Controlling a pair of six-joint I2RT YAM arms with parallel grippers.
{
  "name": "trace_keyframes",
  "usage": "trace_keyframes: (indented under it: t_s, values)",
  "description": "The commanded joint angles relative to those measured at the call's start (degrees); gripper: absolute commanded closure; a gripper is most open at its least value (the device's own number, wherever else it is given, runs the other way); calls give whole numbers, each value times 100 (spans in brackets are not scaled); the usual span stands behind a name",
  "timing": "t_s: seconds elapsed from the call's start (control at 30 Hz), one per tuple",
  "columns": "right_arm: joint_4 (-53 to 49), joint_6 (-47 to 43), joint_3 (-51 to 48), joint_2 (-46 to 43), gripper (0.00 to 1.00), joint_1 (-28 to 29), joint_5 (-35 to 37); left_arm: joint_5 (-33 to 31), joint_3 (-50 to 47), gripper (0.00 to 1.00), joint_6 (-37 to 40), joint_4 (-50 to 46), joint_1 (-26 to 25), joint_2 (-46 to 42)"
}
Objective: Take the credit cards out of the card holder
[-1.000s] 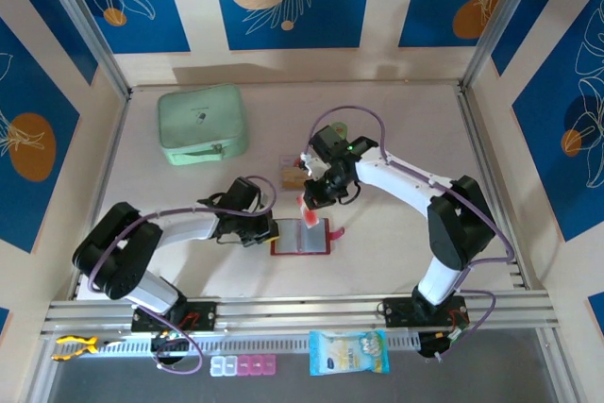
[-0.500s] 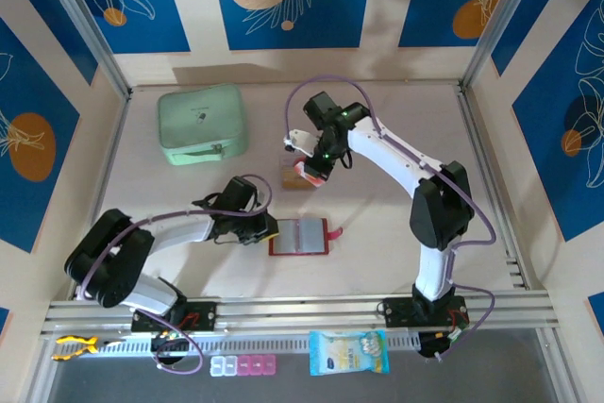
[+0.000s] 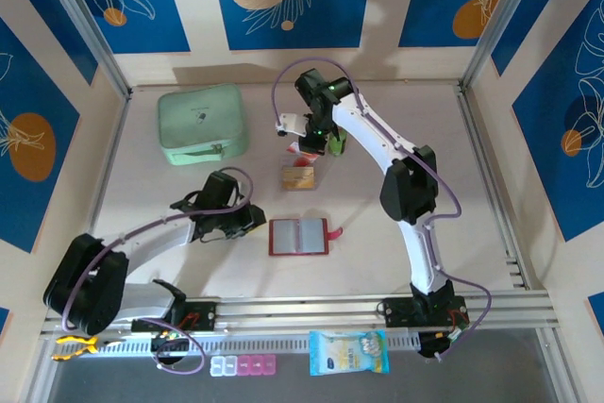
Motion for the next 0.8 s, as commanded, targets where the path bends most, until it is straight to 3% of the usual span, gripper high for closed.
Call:
trace_keyframes:
  t_s: [0.0,0.27,0.53,0.77]
  values:
    - [-341,-291,295,224,100,-22,-85,-55,-128,76,164,-373,139,-224]
    - [-140,-314,265,512,99,-26,-174,-24,-255,73,210,-516,313,-464]
    - [1,-180,230,529,80,-51,-194,-64,-278,70,278,-624,400,-571]
    - [272,99,-267,10,76,-170,-156,-73,-207,66,576,-672,617,-443]
